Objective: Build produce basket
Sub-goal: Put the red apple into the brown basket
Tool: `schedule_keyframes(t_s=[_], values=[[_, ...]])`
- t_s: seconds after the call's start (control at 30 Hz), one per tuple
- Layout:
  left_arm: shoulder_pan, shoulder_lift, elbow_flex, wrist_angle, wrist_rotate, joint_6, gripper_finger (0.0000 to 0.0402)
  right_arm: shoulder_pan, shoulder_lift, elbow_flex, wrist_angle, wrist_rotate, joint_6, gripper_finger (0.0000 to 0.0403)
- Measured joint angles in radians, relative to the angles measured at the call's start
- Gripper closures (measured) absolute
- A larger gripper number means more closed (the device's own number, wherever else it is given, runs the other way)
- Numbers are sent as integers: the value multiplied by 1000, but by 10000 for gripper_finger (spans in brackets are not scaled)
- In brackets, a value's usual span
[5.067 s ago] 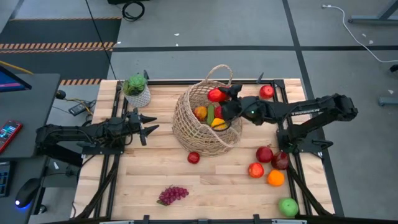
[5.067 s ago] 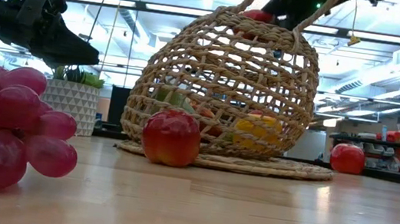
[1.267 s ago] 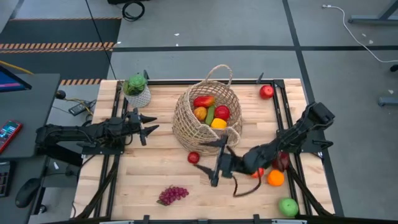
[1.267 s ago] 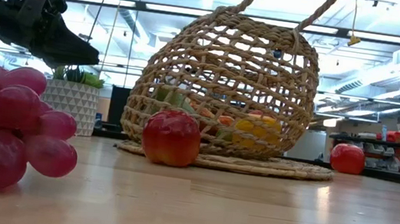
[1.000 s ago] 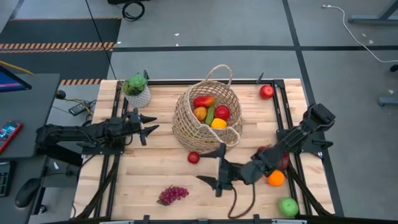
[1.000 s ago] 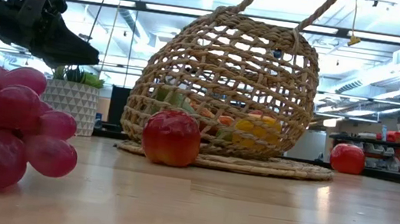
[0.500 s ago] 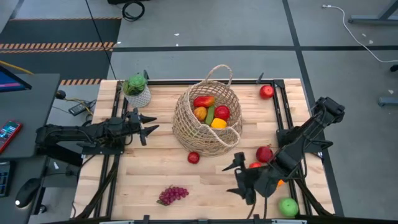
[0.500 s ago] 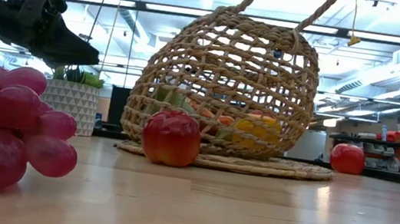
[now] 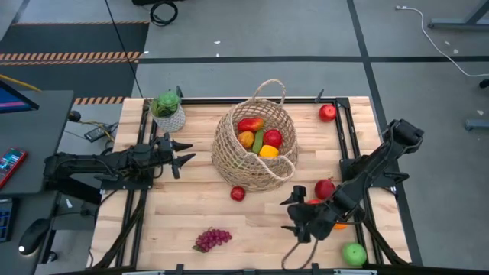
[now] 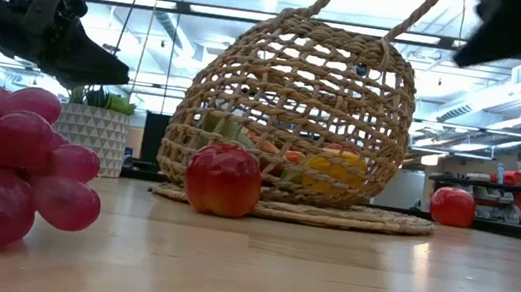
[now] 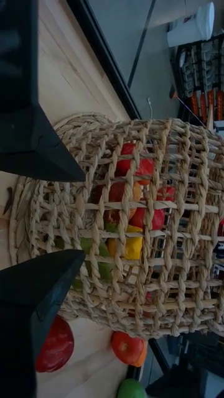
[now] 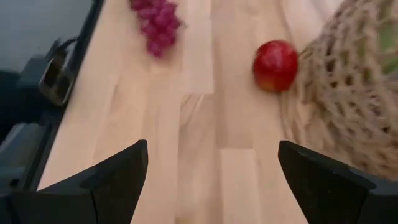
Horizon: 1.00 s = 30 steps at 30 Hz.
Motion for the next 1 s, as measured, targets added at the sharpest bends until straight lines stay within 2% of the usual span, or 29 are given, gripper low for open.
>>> schedule_keyframes(t_s=[0.1, 0.2, 0.37, 0.5, 0.67, 0.77, 1.0], values=[[0, 0, 0, 0, 0, 0, 209, 12, -66, -65, 24, 0, 13, 38], [0, 0, 0, 0, 0, 0, 206, 13, -161, -153, 158, 6, -32, 38], [0, 0, 0, 0, 0, 0, 207, 11, -339, -320, 437, -79, -201, 38], [0, 0, 0, 0, 0, 0, 208, -21, -492, -444, 569, -144, -307, 38], [0, 0, 0, 26, 0, -3, 205, -88, -670, -575, 676, -293, -397, 38], [0, 0, 0, 33, 0, -93, 208, -135, -778, -658, 730, -376, -429, 38], [-1, 0, 0, 52, 4, -181, 205, -212, -1035, -826, 754, -459, -430, 38]])
